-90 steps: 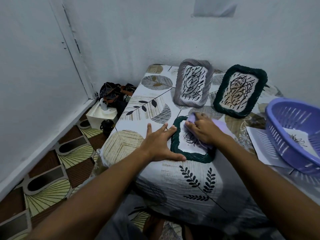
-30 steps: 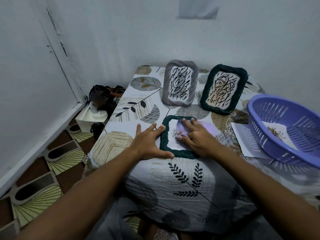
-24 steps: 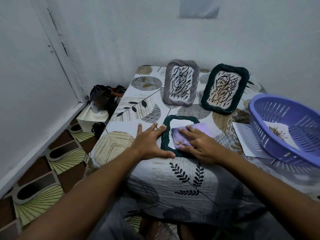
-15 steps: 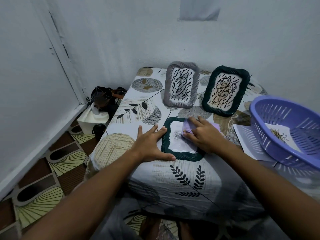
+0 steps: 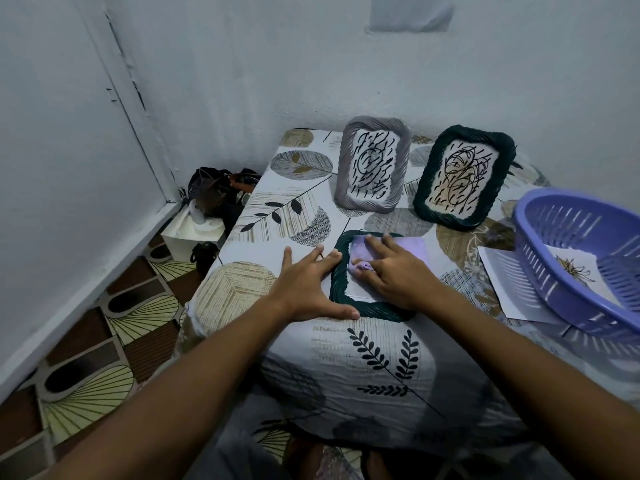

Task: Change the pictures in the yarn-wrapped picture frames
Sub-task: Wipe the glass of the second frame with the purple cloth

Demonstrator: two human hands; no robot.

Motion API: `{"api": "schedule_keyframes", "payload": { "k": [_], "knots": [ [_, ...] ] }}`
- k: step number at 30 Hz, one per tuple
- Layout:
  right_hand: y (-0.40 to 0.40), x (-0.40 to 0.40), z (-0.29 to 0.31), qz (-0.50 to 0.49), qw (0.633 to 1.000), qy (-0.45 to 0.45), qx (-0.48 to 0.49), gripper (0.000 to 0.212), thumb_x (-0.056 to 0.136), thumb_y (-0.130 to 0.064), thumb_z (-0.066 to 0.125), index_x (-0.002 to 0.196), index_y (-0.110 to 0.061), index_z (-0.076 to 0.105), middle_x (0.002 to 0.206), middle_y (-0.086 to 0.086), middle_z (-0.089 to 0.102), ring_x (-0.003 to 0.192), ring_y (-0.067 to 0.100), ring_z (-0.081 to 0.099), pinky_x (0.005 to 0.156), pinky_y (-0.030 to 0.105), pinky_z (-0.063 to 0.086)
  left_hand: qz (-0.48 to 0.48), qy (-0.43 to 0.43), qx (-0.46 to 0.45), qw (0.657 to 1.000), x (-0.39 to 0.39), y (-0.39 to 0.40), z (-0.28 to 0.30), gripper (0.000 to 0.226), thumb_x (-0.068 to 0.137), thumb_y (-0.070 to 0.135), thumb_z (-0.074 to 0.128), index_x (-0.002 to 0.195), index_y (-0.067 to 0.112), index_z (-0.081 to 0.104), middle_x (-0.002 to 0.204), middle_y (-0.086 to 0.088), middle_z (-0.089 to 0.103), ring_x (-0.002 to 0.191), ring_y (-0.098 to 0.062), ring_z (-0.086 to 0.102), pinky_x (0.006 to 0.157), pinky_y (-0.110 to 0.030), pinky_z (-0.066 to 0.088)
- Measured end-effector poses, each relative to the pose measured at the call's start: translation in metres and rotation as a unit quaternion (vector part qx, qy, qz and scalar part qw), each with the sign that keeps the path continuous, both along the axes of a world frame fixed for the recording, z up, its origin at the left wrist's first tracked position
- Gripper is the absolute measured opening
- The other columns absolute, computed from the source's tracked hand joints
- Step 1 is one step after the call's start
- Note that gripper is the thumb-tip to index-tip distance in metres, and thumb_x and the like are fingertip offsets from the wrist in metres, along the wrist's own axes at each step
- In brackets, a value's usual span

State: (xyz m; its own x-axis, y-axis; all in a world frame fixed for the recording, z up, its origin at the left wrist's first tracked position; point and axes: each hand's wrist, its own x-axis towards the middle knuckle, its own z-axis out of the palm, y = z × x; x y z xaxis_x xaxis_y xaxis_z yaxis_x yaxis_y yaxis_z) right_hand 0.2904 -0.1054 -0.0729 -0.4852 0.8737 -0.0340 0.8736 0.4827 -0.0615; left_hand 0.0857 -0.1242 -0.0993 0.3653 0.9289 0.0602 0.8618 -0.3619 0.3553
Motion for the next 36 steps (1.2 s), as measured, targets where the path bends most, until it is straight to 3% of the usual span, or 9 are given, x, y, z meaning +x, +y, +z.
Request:
{"api": "schedule_keyframes", "payload": {
  "k": [3,5,11,18,23,27,32,36],
  "knots": [
    [0.013,-0.011,-0.002,-0.018,0.999,-0.002,0.027,0.059,0.098,-0.057,0.019,0.136,-0.027,0.053,0.159,0.014,0.015,0.142,0.038,0.017,0.113,0.042,0.023,-0.001,0.004,0.004,1.000,0.000,0.001,0.000,0.129,0.045,0.096,0.043,0.152,0.026,0.022,0.158,0.006,0.025,0.147,-0.008,0.009,0.115,-0.059,-0.009],
    [0.014,-0.010,-0.008,-0.024,0.999,0.000,0.036,0.051,0.100,-0.051,0.026,0.139,-0.028,0.049,0.159,0.014,0.015,0.142,0.039,0.017,0.114,0.042,0.022,-0.002,0.005,0.004,1.000,0.000,0.001,-0.001,0.129,0.045,0.095,0.043,0.152,0.026,0.022,0.158,0.006,0.024,0.147,-0.008,0.009,0.115,-0.060,-0.009],
    [0.013,-0.013,-0.009,-0.059,0.998,0.016,0.027,0.052,0.100,-0.052,0.022,0.141,-0.029,0.045,0.159,0.014,0.016,0.143,0.038,0.015,0.115,0.043,0.020,-0.001,0.000,0.001,1.000,-0.001,0.001,0.000,0.129,0.045,0.095,0.044,0.152,0.026,0.023,0.158,0.005,0.025,0.147,-0.009,0.009,0.115,-0.059,-0.009],
    [-0.015,-0.005,-0.005,-0.004,1.000,0.018,-0.001,0.050,0.101,-0.049,0.021,0.145,-0.033,0.038,0.161,0.006,0.003,0.148,0.030,0.003,0.117,0.038,0.011,-0.001,0.003,-0.002,1.000,0.000,-0.002,0.002,0.124,0.052,0.089,0.055,0.152,0.022,0.023,0.158,0.003,0.025,0.148,-0.010,0.008,0.114,-0.059,-0.012],
    [0.008,-0.017,-0.002,-0.062,0.998,0.007,0.005,0.054,0.100,-0.053,0.019,0.143,-0.030,0.042,0.161,0.011,0.002,0.145,0.040,0.005,0.117,0.046,0.014,-0.006,0.003,0.003,1.000,0.000,0.000,0.001,0.130,0.045,0.095,0.043,0.152,0.025,0.022,0.158,0.003,0.025,0.148,-0.010,0.008,0.114,-0.060,-0.012],
    [-0.001,-0.016,0.000,-0.015,1.000,0.023,-0.012,0.053,0.102,-0.048,0.024,0.140,-0.020,0.048,0.161,0.007,0.001,0.147,0.034,0.003,0.118,0.045,0.014,-0.005,0.009,0.003,1.000,0.000,0.001,0.000,0.130,0.045,0.096,0.043,0.152,0.025,0.022,0.158,0.004,0.026,0.148,-0.010,0.009,0.114,-0.060,-0.012],
    [0.002,-0.007,0.001,-0.032,0.999,0.004,-0.020,0.056,0.099,-0.055,0.018,0.143,-0.030,0.042,0.161,0.010,-0.002,0.147,0.036,0.001,0.117,0.047,0.015,-0.006,0.008,0.003,1.000,0.000,0.001,0.000,0.129,0.045,0.095,0.045,0.152,0.026,0.022,0.158,0.004,0.026,0.148,-0.010,0.009,0.114,-0.059,-0.012],
    [0.007,-0.017,-0.002,-0.046,0.999,0.023,-0.015,0.053,0.101,-0.050,0.021,0.145,-0.025,0.039,0.161,0.011,0.000,0.147,0.037,0.004,0.117,0.045,0.011,-0.006,0.010,0.004,1.000,0.000,0.001,0.000,0.130,0.045,0.096,0.043,0.152,0.026,0.021,0.158,0.004,0.026,0.148,-0.010,0.008,0.114,-0.059,-0.012]
  ]
}}
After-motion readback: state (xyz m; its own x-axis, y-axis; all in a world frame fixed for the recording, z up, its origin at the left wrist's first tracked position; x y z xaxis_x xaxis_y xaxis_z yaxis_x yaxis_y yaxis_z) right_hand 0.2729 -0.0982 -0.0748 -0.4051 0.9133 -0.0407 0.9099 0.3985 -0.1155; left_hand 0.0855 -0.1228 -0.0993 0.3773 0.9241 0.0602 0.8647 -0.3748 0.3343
